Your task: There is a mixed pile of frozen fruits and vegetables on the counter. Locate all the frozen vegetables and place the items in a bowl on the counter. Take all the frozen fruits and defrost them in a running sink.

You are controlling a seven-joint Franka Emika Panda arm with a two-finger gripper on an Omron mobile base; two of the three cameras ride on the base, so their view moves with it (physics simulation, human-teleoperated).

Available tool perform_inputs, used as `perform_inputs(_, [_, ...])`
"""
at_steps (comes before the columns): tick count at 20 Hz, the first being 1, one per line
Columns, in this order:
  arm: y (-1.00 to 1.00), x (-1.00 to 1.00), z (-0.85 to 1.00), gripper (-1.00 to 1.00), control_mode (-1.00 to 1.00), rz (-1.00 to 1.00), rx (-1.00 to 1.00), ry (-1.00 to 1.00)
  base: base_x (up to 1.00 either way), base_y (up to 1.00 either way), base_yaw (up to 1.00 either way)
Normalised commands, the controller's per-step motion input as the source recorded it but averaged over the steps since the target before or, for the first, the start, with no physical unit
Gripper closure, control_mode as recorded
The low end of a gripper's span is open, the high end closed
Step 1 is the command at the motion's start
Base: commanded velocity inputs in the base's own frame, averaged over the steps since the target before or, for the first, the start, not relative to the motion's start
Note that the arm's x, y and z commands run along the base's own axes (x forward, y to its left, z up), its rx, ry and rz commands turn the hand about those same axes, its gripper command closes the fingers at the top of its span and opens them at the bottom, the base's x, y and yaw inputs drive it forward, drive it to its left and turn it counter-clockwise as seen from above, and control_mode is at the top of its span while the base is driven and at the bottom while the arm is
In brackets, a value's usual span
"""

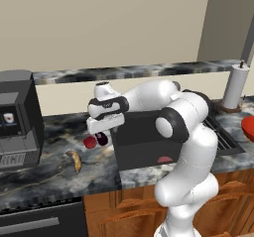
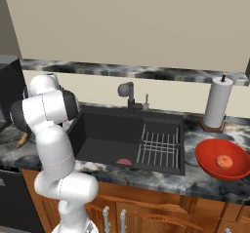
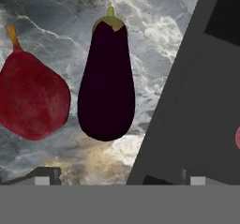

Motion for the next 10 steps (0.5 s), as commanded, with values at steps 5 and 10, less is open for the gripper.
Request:
perform_inputs(5, [0.43,0.25,-0.2,-1.0,-1.0,0.0,-0.03,0.0,0.0,0.0,0.0])
perform_inputs(10, [0.12,0.18,-0.32,-1.0,-1.0,0.0,-0.02,0.0,0.0,0.0,0.0])
